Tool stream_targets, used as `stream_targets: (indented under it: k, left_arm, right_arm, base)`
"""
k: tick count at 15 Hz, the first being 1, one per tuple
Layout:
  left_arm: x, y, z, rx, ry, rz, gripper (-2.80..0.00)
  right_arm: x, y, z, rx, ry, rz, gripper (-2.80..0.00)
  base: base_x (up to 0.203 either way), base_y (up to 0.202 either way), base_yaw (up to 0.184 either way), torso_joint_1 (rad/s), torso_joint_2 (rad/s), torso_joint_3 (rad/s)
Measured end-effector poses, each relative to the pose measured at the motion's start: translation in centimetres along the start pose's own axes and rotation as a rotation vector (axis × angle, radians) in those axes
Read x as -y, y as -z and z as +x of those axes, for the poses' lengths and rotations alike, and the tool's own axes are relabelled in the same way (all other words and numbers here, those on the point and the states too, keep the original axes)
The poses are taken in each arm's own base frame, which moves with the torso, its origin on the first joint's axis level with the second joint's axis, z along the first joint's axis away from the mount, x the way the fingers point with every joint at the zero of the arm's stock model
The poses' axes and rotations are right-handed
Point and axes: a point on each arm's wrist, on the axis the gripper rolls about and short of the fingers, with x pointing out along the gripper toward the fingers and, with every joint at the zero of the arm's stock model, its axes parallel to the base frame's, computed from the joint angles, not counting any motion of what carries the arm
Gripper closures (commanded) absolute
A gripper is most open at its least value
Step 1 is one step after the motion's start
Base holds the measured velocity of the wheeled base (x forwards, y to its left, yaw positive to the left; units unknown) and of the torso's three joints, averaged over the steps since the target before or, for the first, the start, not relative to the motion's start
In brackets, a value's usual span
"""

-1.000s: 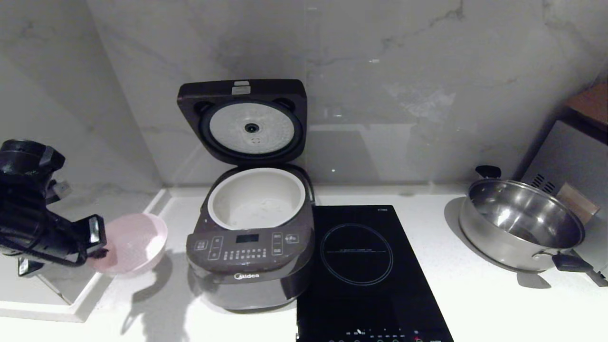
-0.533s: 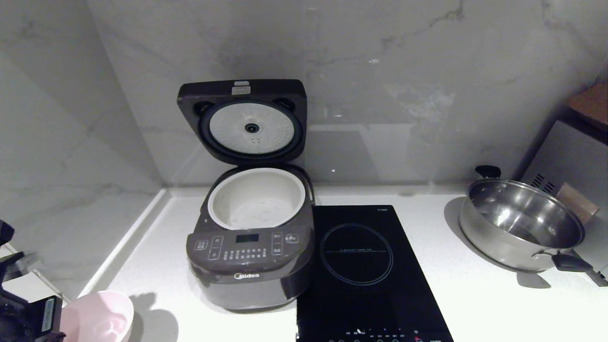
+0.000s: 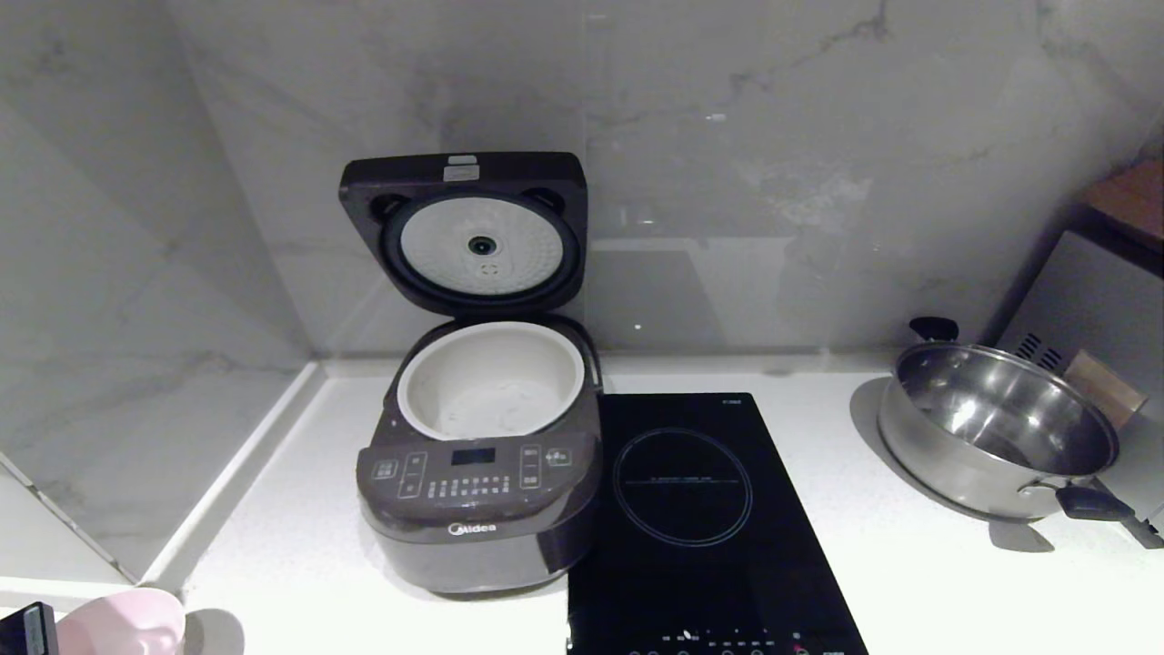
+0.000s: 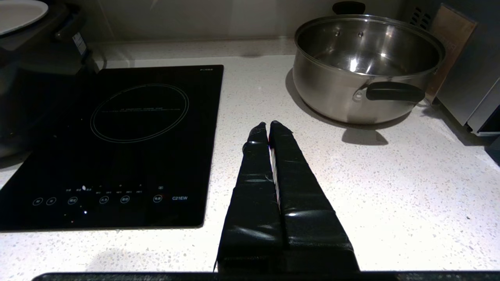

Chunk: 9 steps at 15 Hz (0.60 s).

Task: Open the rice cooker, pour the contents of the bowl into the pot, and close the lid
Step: Place the bowl on the table

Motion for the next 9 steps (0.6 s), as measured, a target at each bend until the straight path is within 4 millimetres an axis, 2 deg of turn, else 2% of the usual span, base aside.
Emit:
stream_targets:
  k: [2,5,6,9]
  left_arm:
    - [-1.9,-0.7,1.7,0.010,-0.026,-0.032,0.00]
    - [-3.7,-0.6,3.2,-0.033,-0.041,-0.063,0.00]
    - [-3.8,-0.6,3.5,-0.044,-0.042,-0.069,-2.80]
    - [-4.0,-0.6,4.1,-0.065,-0.040,-0.074,-2.80]
  right_arm:
    - [0.0,0.0,0.0,0.000,0.000,0.000,0.00]
    - [0.0,0.0,0.0,0.000,0.000,0.000,0.00]
    - [0.0,0.0,0.0,0.000,0.000,0.000,0.00]
    - [0.0,0.0,0.0,0.000,0.000,0.000,0.00]
  base:
    - [0.000,0.000,0.000,0.000,0.00,0.000]
    - [0.000,0.000,0.000,0.000,0.00,0.000]
    - [0.000,0.000,0.000,0.000,0.00,0.000]
    - [0.000,0.000,0.000,0.000,0.00,0.000]
